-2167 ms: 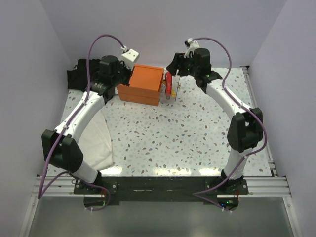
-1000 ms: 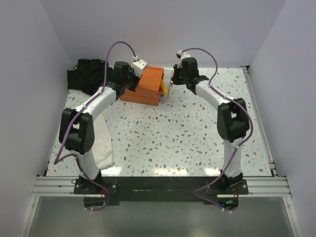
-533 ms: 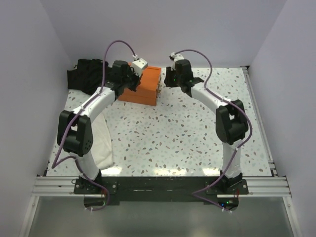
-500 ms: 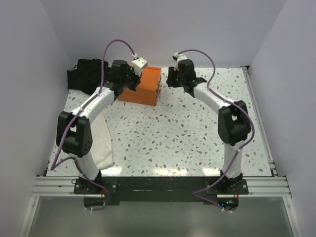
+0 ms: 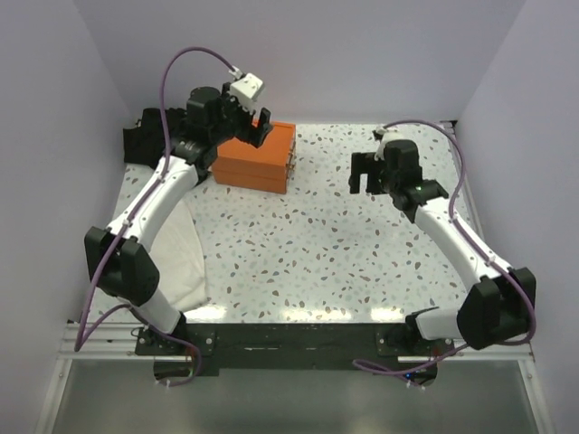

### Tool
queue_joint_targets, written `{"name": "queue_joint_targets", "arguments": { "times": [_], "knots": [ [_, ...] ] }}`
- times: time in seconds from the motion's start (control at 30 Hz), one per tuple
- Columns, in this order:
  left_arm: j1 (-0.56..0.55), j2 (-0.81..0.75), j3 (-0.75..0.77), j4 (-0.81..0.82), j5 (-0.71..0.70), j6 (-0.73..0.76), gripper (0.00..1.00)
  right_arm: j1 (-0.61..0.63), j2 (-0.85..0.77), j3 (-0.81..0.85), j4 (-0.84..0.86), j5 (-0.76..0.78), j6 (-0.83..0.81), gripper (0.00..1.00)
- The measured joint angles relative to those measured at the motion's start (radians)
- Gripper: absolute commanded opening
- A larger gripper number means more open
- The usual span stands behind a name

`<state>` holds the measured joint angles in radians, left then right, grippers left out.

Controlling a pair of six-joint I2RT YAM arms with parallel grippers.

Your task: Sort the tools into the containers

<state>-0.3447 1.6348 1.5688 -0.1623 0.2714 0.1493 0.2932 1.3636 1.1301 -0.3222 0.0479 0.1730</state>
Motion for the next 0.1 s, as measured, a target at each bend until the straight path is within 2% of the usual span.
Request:
{"name": "queue_joint_targets", "arguments": {
  "times": [0.1],
  "knots": [
    [-0.013,-0.015,-0.027,-0.005,-0.029,0.008,1.00,0.001,-0.083,-0.065,-0.083,0.049,-0.006,0.99]
  ]
}}
